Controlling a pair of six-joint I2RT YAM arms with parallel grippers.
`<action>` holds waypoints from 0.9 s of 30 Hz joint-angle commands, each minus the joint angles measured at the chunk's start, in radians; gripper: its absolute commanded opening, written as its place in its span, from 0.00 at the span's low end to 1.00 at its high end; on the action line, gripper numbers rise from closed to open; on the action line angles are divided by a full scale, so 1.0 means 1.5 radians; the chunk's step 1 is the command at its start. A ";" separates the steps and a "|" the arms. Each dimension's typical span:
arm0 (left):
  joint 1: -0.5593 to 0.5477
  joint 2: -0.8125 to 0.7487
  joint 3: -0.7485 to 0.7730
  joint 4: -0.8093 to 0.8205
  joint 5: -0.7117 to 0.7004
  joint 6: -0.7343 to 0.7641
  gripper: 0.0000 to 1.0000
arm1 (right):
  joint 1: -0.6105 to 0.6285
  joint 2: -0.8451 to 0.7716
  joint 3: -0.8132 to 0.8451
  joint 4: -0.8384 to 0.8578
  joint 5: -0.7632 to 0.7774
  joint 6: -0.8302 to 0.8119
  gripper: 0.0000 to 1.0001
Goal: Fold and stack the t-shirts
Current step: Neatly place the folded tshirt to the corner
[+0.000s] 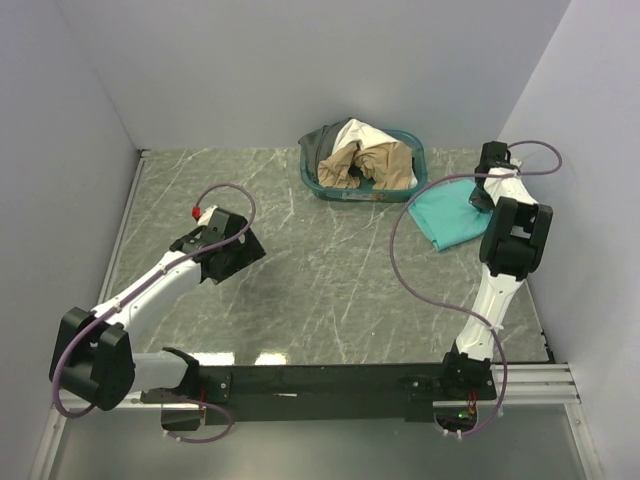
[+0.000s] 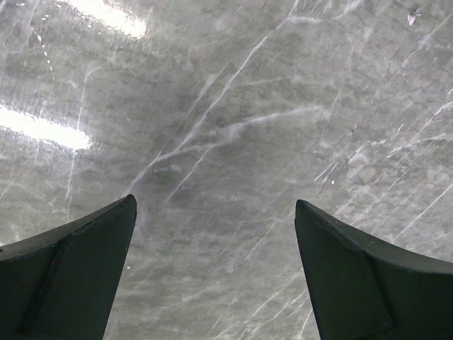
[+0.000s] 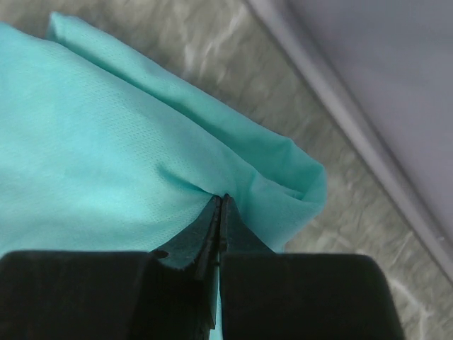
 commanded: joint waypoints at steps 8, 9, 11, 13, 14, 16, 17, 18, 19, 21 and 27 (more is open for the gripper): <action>-0.001 0.021 0.046 0.002 -0.013 0.006 0.99 | -0.070 0.054 0.082 -0.058 0.060 0.034 0.00; -0.001 0.026 0.047 0.002 -0.012 0.007 0.99 | -0.070 0.057 0.086 -0.062 0.046 0.036 0.00; -0.001 0.030 0.052 0.003 -0.009 0.008 0.99 | -0.068 0.065 0.108 -0.060 0.028 0.035 0.00; -0.001 0.031 0.055 0.000 -0.008 0.009 0.99 | -0.064 0.070 0.129 -0.053 0.009 0.033 0.00; -0.001 0.030 0.055 -0.001 -0.008 0.009 0.99 | -0.063 0.076 0.138 -0.052 0.004 0.032 0.00; -0.001 0.028 0.056 -0.004 -0.010 0.005 0.99 | -0.061 0.087 0.176 -0.051 -0.012 0.032 0.00; -0.001 0.025 0.056 -0.006 -0.010 0.004 0.99 | -0.058 0.102 0.190 -0.055 -0.019 0.032 0.00; -0.001 0.024 0.056 -0.009 -0.011 0.000 1.00 | -0.057 0.112 0.208 -0.060 -0.025 0.033 0.00; -0.001 0.023 0.057 -0.010 -0.011 -0.001 0.99 | -0.053 0.134 0.246 -0.063 -0.035 0.035 0.00; -0.001 0.020 0.058 -0.012 -0.011 -0.005 0.99 | -0.048 0.156 0.294 -0.086 -0.033 0.037 0.00; -0.001 0.015 0.065 -0.028 -0.016 -0.015 0.99 | -0.043 0.212 0.425 -0.101 -0.066 0.054 0.00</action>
